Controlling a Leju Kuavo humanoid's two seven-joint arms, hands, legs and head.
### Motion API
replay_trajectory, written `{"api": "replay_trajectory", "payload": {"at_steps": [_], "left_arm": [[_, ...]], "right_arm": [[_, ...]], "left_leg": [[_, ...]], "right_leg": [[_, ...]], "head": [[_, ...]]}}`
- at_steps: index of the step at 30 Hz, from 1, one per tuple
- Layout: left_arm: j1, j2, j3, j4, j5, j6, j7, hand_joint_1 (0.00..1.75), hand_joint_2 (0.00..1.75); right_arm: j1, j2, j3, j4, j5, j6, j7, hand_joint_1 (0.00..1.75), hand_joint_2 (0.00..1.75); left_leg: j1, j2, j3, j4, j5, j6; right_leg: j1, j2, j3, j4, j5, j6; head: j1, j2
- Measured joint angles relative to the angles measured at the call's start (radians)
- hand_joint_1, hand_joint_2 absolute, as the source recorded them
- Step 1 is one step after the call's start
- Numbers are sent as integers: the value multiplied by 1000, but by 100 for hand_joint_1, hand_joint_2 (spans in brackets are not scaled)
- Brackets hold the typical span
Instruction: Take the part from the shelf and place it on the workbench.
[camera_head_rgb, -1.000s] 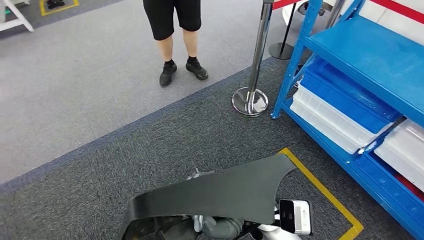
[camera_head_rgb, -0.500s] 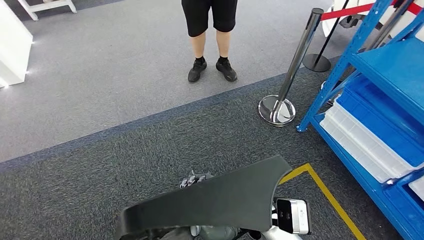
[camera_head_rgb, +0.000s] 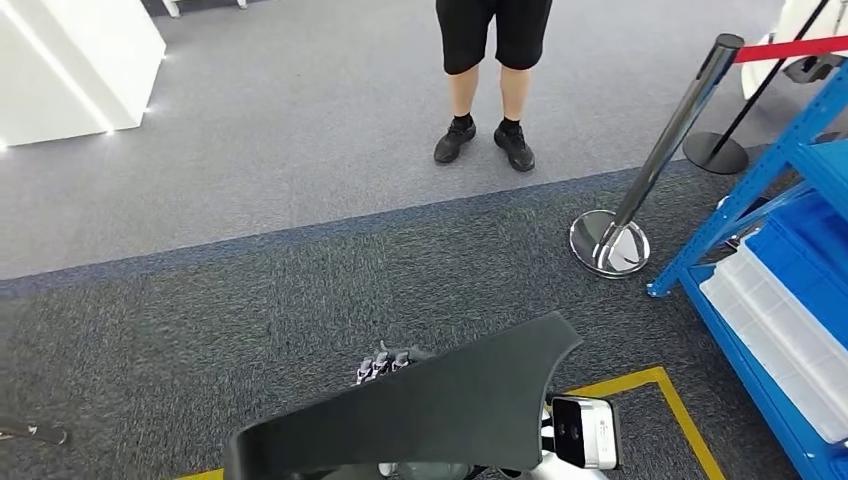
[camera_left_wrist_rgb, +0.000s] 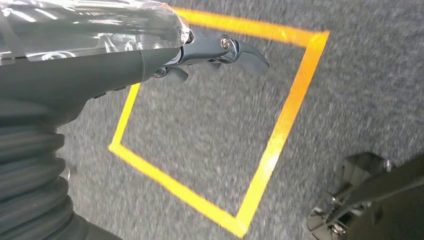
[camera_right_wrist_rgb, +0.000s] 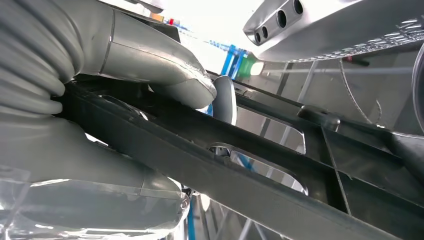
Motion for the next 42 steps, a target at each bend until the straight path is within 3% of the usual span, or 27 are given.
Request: {"api": "replay_trajectory", "payload": {"at_steps": [1,2,4,6,8,9,11,12,14,15,16,17,19,21,23,25,27,29,30,31,32,34,36,38,40,42], "left_arm": [[1,-1,0,0,-3,0,0,0,175],[2,-1,0,0,-6,0,0,0,175],[-1,0,2,0,-9,-1,0,0,175],[-4,2,6,0,-9,-2,0,0,175],[0,8,12,0,-9,-3,0,0,175],[1,11,15,0,-9,-4,0,0,175],[-2,13,17,0,-9,-4,0,0,175],[-5,12,17,0,-9,-4,-1,0,175],[-7,12,18,0,-7,-5,0,0,175],[-6,11,18,0,-6,-6,0,0,175],[-5,10,18,0,-6,-6,0,0,175],[-3,9,18,0,-6,-7,0,0,175],[-4,7,18,0,-6,-7,0,0,175],[-4,6,19,0,-6,-9,0,0,175],[2,6,19,0,-6,-14,-1,0,175],[5,6,18,0,-6,-18,-3,0,175],[0,6,18,0,-6,-20,-5,0,175],[-3,5,18,-1,-6,-22,-7,0,175],[-2,4,18,-1,-6,-23,-8,0,175],[0,4,18,-1,-6,-24,-9,0,175],[2,4,18,-1,-6,-25,-9,0,175],[0,6,18,-1,-6,-26,-9,0,175],[-4,8,18,-1,-6,-26,-9,0,175],[-2,13,18,-1,-6,-25,-6,0,175],[2,17,17,-1,-8,-22,-3,0,175],[-2,17,16,-1,-9,-19,-1,0,175]], "right_arm": [[-1,0,2,0,0,-2,0,175,175],[-2,0,3,0,0,-4,0,175,175],[-7,0,5,0,2,-8,0,175,175],[-10,1,11,0,6,-12,0,175,175],[-13,2,19,0,11,-18,0,175,175],[-14,3,23,0,14,-21,0,175,175],[-17,3,27,1,16,-24,0,175,175],[-18,2,29,2,16,-25,0,175,175],[-17,-1,31,4,17,-25,0,175,175],[-17,-2,32,5,17,-25,0,175,175],[-17,-3,33,6,18,-25,0,175,175],[-17,-4,35,6,18,-26,0,175,175],[-18,-5,38,8,21,-29,0,175,175],[-18,-7,42,9,30,-37,0,175,175],[-19,-8,46,10,42,-47,0,175,175],[-20,-8,49,10,52,-56,0,175,175],[-20,-9,51,10,62,-63,0,175,175],[-19,-12,53,10,72,-69,0,175,175],[-19,-13,55,10,77,-72,0,175,175],[-19,-15,57,10,82,-76,0,175,175],[-20,-15,60,10,86,-79,0,175,175],[-24,-16,66,10,92,-83,0,175,175],[-27,-17,71,12,93,-85,0,175,175],[-30,-17,76,15,96,-90,0,175,175],[-36,-18,82,19,101,-95,0,175,175],[-38,-21,87,23,105,-98,0,175,175]], "left_leg": [[0,4,17,-34,26,2],[-2,14,52,-101,63,7],[-14,54,119,-232,108,20],[-29,71,138,-277,110,33],[-31,50,146,-291,114,45],[-29,39,155,-303,119,51],[-21,18,173,-323,129,60],[-21,7,175,-325,130,63],[-20,-20,175,-324,129,64],[-19,-34,176,-323,128,63],[-17,-48,177,-321,126,60],[-15,-63,179,-316,123,56],[-11,-90,172,-298,111,45],[-8,-113,158,-284,103,32],[-3,-129,151,-284,103,20],[-5,-92,138,-257,88,11],[-7,-29,89,-156,37,5],[-4,-4,24,-35,-9,1],[-3,-1,10,-10,-9,2],[-2,1,16,-24,9,5],[-4,7,43,-77,43,10],[-17,46,112,-214,98,26],[-32,75,143,-279,110,41],[-38,61,148,-290,109,52],[-33,41,167,-313,118,60],[-24,18,180,-329,127,66]], "right_leg": [[2,-12,3,0,-3,0],[3,-24,8,0,-6,1],[5,-45,17,-1,-13,6],[4,-62,22,-3,-18,15],[0,-73,30,-5,-22,25],[-2,-59,33,1,-28,29],[-3,-4,8,67,-66,33],[-2,23,-23,128,-95,34],[-2,42,-92,244,-131,36],[-3,44,-110,262,-122,38],[-4,45,-108,240,-94,40],[-6,53,-89,185,-51,42],[-14,100,-44,62,12,44],[-16,129,-27,10,24,39],[-13,109,-24,5,23,26],[-13,84,-19,0,22,13],[-9,55,-15,-2,18,4],[-2,25,-13,-2,13,-1],[1,11,-11,-2,11,-2],[3,-2,-8,-2,7,-3],[6,-14,-3,-2,4,-3],[9,-37,8,-3,-4,-1],[8,-57,15,-5,-9,6],[6,-73,23,-10,-12,16],[4,-48,27,3,-24,23],[1,11,-12,89,-67,30]], "head": [[0,0],[0,0],[0,0],[0,0],[0,0],[0,0],[0,0],[0,0],[0,0],[0,0],[0,0],[0,0],[0,0],[0,0],[0,0],[0,0],[0,0],[0,0],[0,0],[0,0],[0,0],[0,0],[0,0],[0,0],[0,0],[0,0]]}}
